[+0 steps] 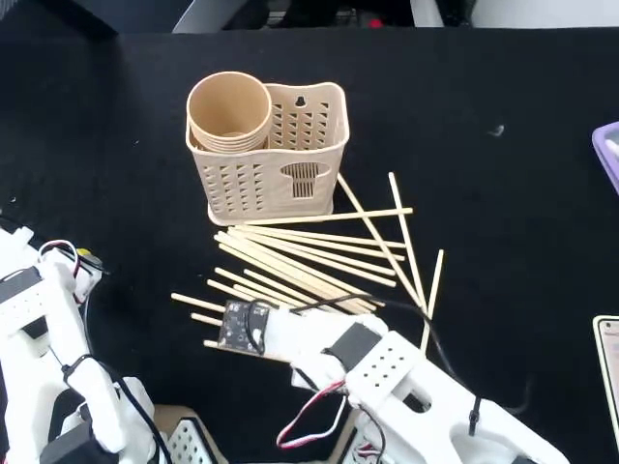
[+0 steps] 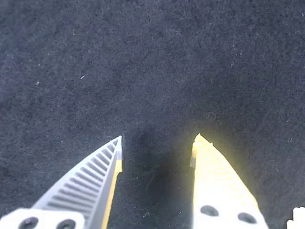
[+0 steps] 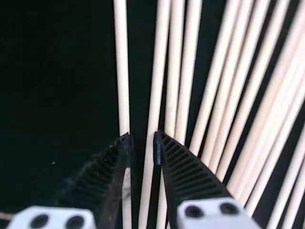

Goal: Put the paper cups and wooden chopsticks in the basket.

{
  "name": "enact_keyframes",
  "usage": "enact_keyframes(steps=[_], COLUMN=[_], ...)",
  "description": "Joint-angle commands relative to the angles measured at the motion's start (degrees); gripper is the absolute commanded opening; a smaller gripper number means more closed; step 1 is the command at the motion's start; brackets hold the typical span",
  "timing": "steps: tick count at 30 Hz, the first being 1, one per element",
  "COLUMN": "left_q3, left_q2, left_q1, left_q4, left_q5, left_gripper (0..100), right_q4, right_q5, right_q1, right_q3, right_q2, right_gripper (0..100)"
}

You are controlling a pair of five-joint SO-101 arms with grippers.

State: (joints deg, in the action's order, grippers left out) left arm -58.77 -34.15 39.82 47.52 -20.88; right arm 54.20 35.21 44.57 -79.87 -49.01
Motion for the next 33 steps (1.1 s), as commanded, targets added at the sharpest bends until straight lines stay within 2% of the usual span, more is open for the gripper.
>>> enact_keyframes(steps=[1, 10, 13, 17, 19, 25, 33], left_q3=[1.80, 1.80, 1.80, 1.80, 1.80, 1.80, 1.80], left_q2=[-1.32, -1.32, -1.32, -1.32, -1.32, -1.32, -1.32], left_q1=[-0.13, -0.13, -0.13, -0.13, -0.13, -0.13, -0.13], left_q4=[-2.02, -1.76, -1.76, -1.76, -1.76, -1.93, -2.02], left_q5=[0.18, 0.18, 0.18, 0.18, 0.18, 0.18, 0.18], left_gripper=[23, 23, 23, 23, 23, 23, 23], right_q4=[1.67, 2.20, 6.59, 10.29, 10.02, 4.84, 4.31], right_q5=[0.00, -0.26, -0.44, -4.04, -4.84, -4.57, -7.30], right_q1=[1.23, 0.88, 1.05, 1.23, 1.23, 1.41, 6.77], right_q3=[2.07, 3.56, 7.69, 10.86, 10.07, 4.97, 5.05], right_q2=[-0.57, -0.57, -0.57, -0.57, -0.57, -0.57, -0.48], right_gripper=[8.9, 8.9, 9.0, 17.5, 20.7, 18.7, 18.7])
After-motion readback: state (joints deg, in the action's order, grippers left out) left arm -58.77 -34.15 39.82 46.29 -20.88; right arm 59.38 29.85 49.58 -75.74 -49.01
